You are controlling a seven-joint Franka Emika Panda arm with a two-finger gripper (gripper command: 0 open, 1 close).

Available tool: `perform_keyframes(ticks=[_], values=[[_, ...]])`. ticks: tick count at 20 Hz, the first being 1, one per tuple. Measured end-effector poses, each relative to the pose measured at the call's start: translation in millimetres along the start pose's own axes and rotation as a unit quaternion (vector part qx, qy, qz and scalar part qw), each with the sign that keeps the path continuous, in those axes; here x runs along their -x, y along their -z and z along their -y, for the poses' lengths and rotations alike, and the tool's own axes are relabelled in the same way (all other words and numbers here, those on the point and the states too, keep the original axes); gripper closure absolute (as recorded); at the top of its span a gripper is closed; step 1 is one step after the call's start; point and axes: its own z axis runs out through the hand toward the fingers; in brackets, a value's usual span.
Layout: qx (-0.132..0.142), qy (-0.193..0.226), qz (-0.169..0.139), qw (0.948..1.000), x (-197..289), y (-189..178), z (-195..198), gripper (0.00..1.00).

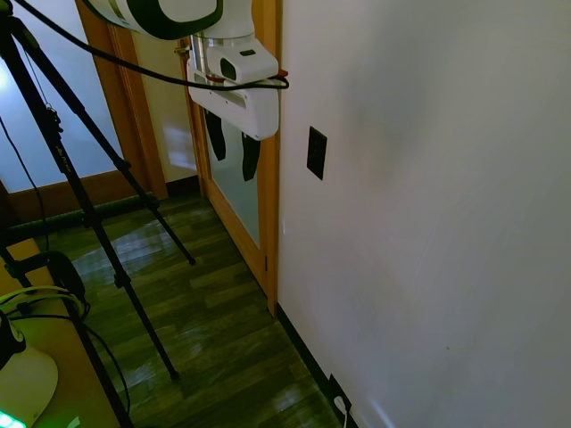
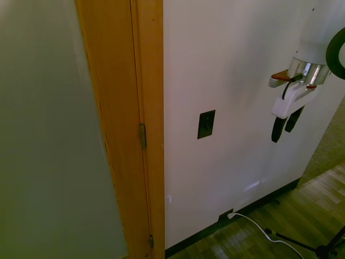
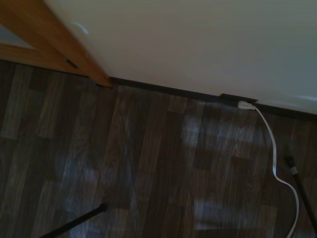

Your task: Turn on the light

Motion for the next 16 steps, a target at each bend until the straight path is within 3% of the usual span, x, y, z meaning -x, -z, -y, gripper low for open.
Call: perform_keyframes(ticks=[6, 11, 16], values=[[-0.004, -0.002, -0.005, 1.0000, -1, -3, 3, 0.00], [-0.038, -0.008, -0.034, 0.9987, -16, -17, 38, 0.00], [-0.081, -0.023, -0.051, 0.9951, -44, -63, 81, 0.00]])
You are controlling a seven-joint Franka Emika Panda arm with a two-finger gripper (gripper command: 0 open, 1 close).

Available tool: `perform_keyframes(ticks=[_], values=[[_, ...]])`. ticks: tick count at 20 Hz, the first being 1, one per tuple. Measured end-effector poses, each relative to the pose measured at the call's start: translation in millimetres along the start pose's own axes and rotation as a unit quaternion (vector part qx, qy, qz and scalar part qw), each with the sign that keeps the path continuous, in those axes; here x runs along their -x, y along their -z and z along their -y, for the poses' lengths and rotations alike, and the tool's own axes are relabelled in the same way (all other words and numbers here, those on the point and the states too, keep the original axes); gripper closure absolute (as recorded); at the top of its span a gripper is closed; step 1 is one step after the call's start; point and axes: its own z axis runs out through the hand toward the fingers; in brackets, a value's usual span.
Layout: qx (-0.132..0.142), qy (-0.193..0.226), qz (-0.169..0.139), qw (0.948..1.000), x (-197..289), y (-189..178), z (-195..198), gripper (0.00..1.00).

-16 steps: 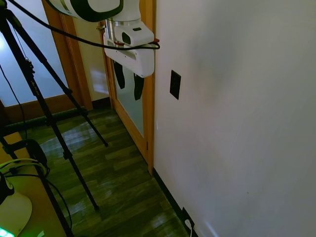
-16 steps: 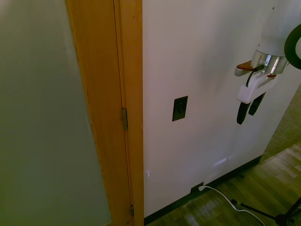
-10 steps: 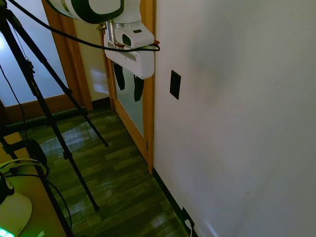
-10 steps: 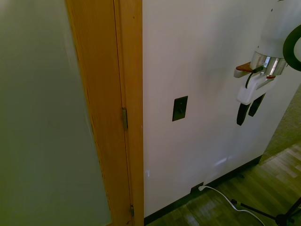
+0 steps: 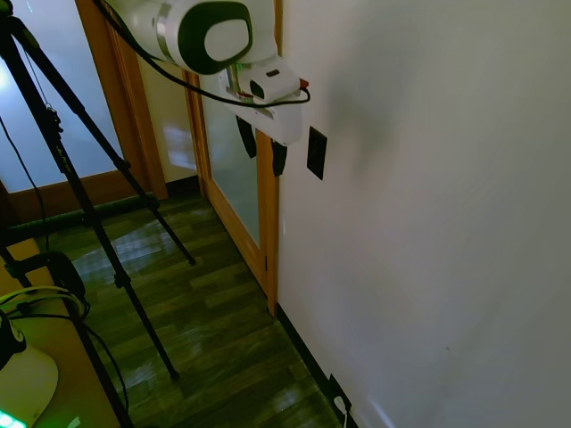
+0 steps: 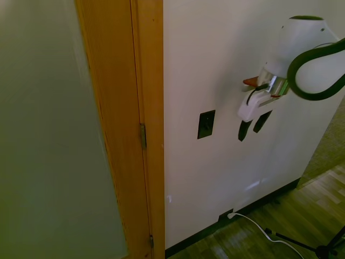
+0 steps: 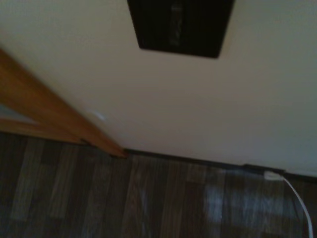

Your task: Turn on the light

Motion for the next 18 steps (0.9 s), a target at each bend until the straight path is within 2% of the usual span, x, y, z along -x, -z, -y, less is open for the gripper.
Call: perform_keyframes(ticks=[3, 6, 9, 12, 13, 18], values=[[-0.033, -0.012, -0.031, 0.9989, -11, -22, 14, 0.00], [-0.064, -0.018, -0.057, 0.9961, -14, -28, 25, 0.00], [-0.072, -0.029, -0.075, 0.9942, -19, -27, 39, 0.00], [-0.073, -0.036, -0.079, 0.9936, -23, -33, 54, 0.00], [-0.072, -0.036, -0.079, 0.9937, -25, -37, 58, 1.00], [-0.066, -0.042, -0.077, 0.9939, -32, -54, 69, 1.00]])
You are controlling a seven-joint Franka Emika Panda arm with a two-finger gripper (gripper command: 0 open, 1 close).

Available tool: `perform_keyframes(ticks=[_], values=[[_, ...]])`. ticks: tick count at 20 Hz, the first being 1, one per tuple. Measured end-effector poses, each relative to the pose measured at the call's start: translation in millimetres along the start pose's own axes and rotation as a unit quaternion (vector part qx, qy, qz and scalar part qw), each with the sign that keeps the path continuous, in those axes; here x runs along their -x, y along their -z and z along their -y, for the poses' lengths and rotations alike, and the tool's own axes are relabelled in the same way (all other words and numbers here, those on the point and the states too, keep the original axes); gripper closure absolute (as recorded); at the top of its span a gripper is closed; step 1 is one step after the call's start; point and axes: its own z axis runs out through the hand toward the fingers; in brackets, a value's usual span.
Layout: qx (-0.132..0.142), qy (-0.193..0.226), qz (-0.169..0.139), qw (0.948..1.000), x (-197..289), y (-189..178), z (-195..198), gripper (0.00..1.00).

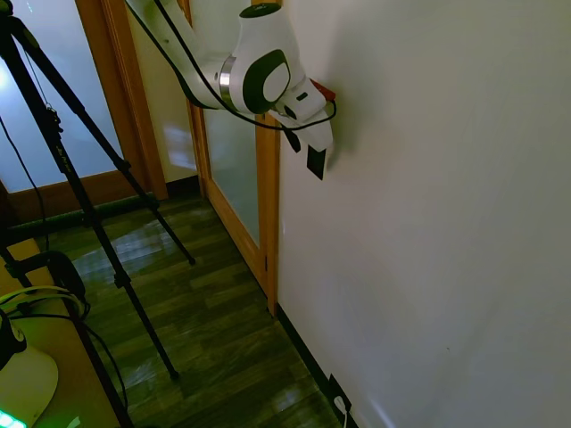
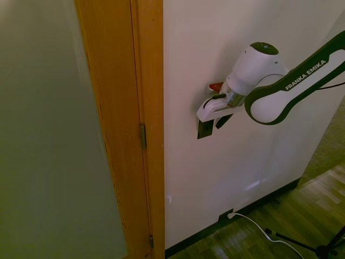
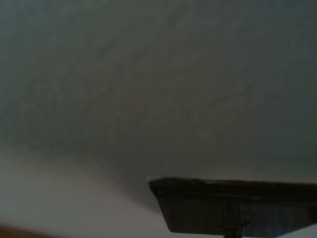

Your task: Turn on the light

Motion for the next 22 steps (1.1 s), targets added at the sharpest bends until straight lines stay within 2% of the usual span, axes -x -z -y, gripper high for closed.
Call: perform_keyframes(ticks=[8, 13, 22], values=[[0.009, -0.023, -0.008, 0.9997, -7, -6, 3, 1.00], [0.019, -0.026, -0.012, 0.9994, -9, -14, -3, 1.00], [0.020, -0.028, -0.022, 0.9991, -2, -11, 4, 1.00]])
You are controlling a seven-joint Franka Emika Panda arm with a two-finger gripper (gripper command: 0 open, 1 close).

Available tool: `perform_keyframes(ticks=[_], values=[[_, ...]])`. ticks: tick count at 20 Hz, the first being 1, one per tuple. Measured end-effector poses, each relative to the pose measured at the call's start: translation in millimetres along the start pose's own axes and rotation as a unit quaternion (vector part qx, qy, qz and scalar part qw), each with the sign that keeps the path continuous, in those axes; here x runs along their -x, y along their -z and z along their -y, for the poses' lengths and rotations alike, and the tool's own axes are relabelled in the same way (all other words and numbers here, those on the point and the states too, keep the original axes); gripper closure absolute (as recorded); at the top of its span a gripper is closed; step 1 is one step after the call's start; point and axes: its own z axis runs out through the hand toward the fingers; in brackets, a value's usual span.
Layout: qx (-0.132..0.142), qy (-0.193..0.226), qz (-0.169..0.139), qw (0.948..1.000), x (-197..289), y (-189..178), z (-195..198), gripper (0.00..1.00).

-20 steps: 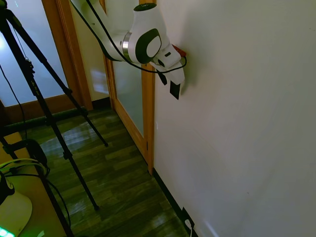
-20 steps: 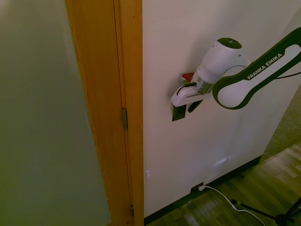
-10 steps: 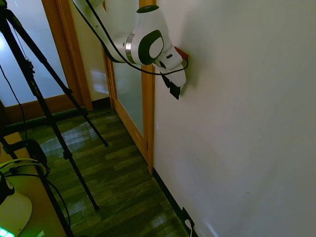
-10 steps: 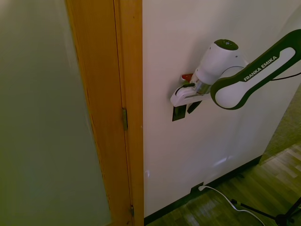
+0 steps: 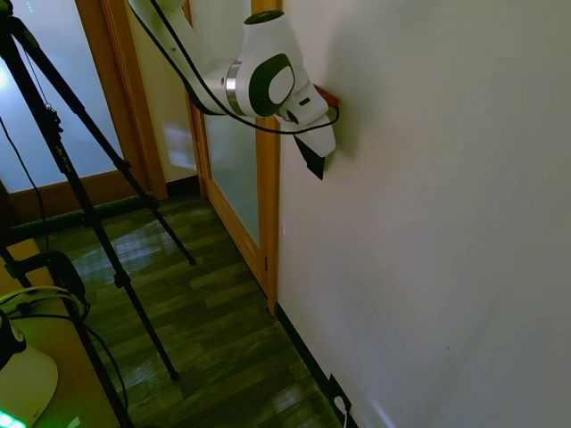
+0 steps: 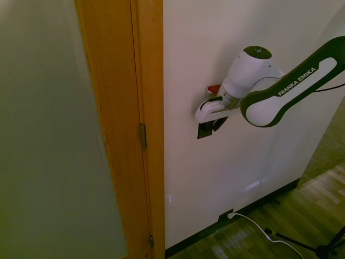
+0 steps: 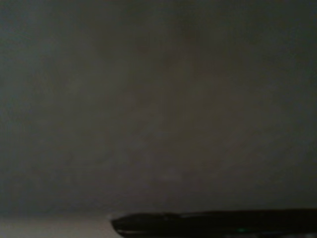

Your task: Turn on the light

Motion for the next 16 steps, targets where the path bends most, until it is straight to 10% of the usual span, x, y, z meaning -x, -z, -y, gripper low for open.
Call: perform_keyframes(ticks=[16], values=[[-0.041, -0.007, -0.018, 0.9990, 12, 5, -5, 1.00]])
